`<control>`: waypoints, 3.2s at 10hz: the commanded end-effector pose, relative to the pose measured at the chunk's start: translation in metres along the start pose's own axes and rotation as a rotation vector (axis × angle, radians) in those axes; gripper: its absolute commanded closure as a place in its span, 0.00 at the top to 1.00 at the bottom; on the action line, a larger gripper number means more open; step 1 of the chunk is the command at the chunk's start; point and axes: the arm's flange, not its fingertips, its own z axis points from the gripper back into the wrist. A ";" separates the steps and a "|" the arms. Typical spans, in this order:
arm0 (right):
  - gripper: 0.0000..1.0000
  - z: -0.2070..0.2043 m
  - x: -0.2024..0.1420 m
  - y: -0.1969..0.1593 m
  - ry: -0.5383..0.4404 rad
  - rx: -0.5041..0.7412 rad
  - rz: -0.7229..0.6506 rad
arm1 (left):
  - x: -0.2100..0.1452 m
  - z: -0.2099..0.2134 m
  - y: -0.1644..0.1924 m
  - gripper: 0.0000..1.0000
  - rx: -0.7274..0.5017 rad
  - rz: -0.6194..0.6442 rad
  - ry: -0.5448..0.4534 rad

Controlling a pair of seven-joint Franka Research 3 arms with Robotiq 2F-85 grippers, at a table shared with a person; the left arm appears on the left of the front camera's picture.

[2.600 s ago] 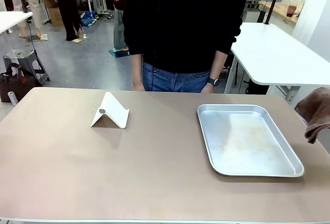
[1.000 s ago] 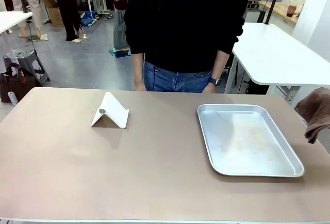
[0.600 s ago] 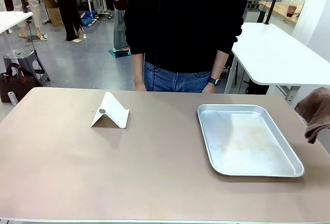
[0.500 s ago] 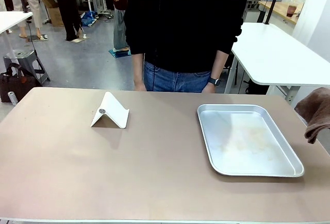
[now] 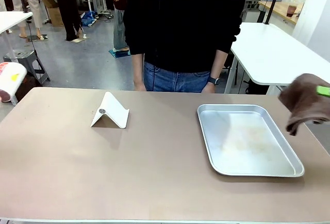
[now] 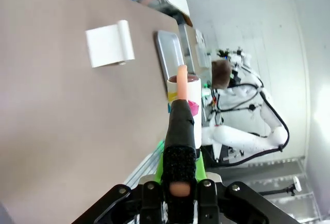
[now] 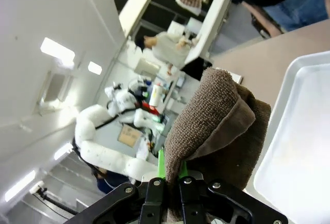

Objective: Clean the surface of the table.
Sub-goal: Return the Lint Roller and towel to their original positions.

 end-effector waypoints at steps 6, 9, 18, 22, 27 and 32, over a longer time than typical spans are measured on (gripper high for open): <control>0.07 -0.242 0.001 0.034 0.187 -0.084 0.121 | 0.036 -0.139 -0.073 0.23 0.119 -0.037 0.196; 0.07 -0.286 -0.027 0.025 0.237 -0.079 0.113 | 0.045 -0.183 -0.076 0.23 0.226 -0.018 0.214; 0.07 -0.333 -0.022 0.004 0.082 -0.282 0.027 | 0.067 -0.234 -0.078 0.23 0.291 0.045 0.033; 0.07 -0.381 -0.027 -0.026 0.119 -0.313 -0.033 | 0.092 -0.262 -0.068 0.23 0.365 0.126 -0.043; 0.07 -0.416 -0.041 -0.062 0.381 -0.305 -0.083 | 0.108 -0.300 -0.044 0.23 0.425 0.065 0.078; 0.07 -0.414 -0.035 -0.079 0.421 -0.538 -0.007 | 0.120 -0.328 -0.036 0.23 0.489 0.042 0.150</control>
